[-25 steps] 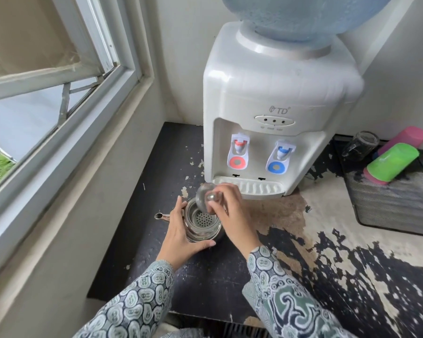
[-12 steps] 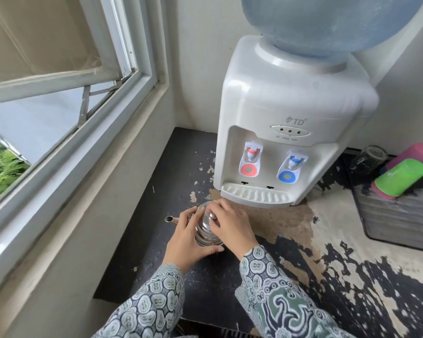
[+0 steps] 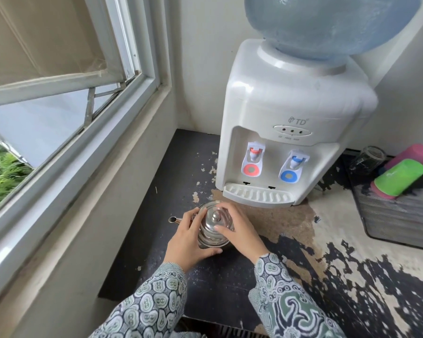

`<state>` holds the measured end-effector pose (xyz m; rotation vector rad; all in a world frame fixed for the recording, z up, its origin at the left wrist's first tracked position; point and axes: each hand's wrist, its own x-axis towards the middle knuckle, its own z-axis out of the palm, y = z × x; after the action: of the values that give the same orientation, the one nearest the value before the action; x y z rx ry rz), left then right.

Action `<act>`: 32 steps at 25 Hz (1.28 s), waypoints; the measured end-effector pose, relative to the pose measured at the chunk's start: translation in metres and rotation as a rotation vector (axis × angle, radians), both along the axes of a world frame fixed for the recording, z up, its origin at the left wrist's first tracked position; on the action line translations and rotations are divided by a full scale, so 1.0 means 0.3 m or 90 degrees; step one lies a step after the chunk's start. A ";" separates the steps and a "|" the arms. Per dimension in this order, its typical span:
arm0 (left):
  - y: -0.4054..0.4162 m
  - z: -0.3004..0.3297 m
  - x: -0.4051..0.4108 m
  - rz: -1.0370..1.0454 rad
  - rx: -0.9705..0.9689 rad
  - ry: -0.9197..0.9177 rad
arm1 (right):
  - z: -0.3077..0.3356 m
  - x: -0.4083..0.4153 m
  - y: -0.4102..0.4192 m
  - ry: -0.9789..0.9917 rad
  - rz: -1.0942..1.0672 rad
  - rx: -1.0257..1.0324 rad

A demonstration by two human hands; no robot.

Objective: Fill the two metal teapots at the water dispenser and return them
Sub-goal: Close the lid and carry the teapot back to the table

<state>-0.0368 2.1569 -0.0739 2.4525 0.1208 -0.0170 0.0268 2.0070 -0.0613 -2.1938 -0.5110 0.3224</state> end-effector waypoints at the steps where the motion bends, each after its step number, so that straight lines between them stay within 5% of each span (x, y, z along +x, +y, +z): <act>1: 0.003 -0.005 -0.005 -0.001 0.010 0.001 | -0.001 -0.007 -0.004 0.009 -0.007 0.012; 8: 0.033 -0.010 0.002 -0.044 0.094 -0.003 | 0.026 -0.024 0.014 -0.044 -0.015 -0.138; 14: 0.064 0.065 0.038 -0.073 0.113 0.032 | 0.042 -0.015 0.000 0.078 -0.039 -0.004; 32: 0.128 0.118 0.130 -0.089 0.172 -0.013 | 0.008 -0.084 0.059 0.104 -0.236 0.180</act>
<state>0.0020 2.1953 -0.0385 2.7262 -0.0612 -0.0397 0.0018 2.0247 -0.0589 -1.9183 -0.0502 0.2106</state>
